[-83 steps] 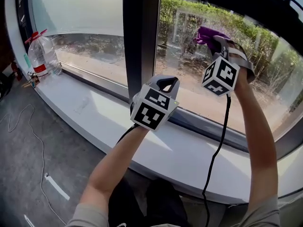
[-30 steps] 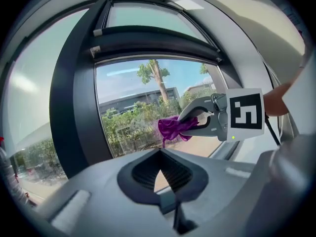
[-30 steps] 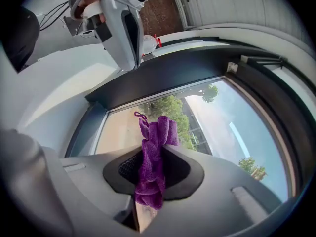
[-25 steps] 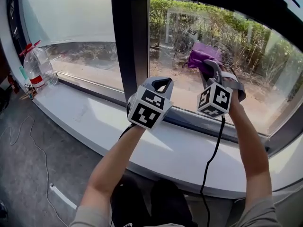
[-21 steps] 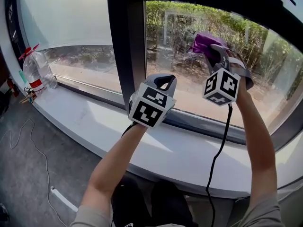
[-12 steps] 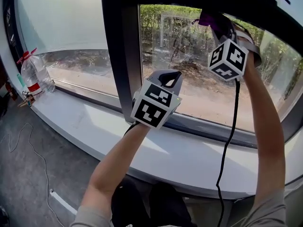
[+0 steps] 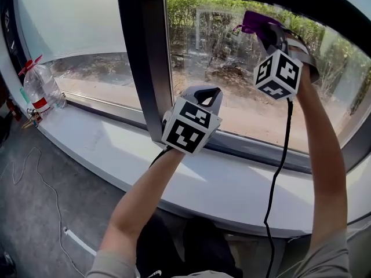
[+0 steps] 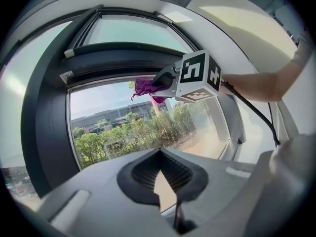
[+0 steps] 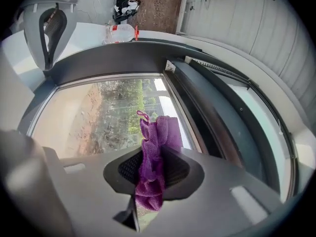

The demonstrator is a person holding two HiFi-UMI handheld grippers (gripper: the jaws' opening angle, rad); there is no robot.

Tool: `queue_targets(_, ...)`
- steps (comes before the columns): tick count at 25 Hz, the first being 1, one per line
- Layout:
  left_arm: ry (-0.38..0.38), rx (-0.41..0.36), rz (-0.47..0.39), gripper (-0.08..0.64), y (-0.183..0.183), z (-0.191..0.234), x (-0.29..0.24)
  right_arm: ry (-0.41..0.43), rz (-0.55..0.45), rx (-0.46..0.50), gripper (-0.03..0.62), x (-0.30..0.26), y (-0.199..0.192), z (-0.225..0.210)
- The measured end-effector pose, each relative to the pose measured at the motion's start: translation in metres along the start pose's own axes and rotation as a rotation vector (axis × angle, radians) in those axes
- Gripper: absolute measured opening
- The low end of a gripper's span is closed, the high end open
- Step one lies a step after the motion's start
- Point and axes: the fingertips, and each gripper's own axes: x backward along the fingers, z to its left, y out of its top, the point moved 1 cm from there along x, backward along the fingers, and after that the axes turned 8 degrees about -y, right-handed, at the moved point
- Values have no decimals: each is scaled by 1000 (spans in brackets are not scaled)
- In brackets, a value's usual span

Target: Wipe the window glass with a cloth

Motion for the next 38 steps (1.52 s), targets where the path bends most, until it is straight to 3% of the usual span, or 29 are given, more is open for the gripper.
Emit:
queue_targets(9, -56, 35, 85, 1, -55, -18, -17, 167, 8, 13, 101, 28, -13, 104)
queue_targets(17, -83, 154, 136, 1, -117, -43, -24, 314, 48, -52, 101, 60, -27, 202)
queue_targets(21, -107, 159, 183, 2, -142, -56, -24, 377, 58, -64, 101, 75, -32, 254)
queue_targets(29, -155, 152, 251, 2, -175, -77, -22, 582, 101, -83, 101, 109, -48, 364)
queue_targets(38, -189, 151, 264, 1, -189, -87, -30, 804, 171, -102, 101, 137, -66, 434)
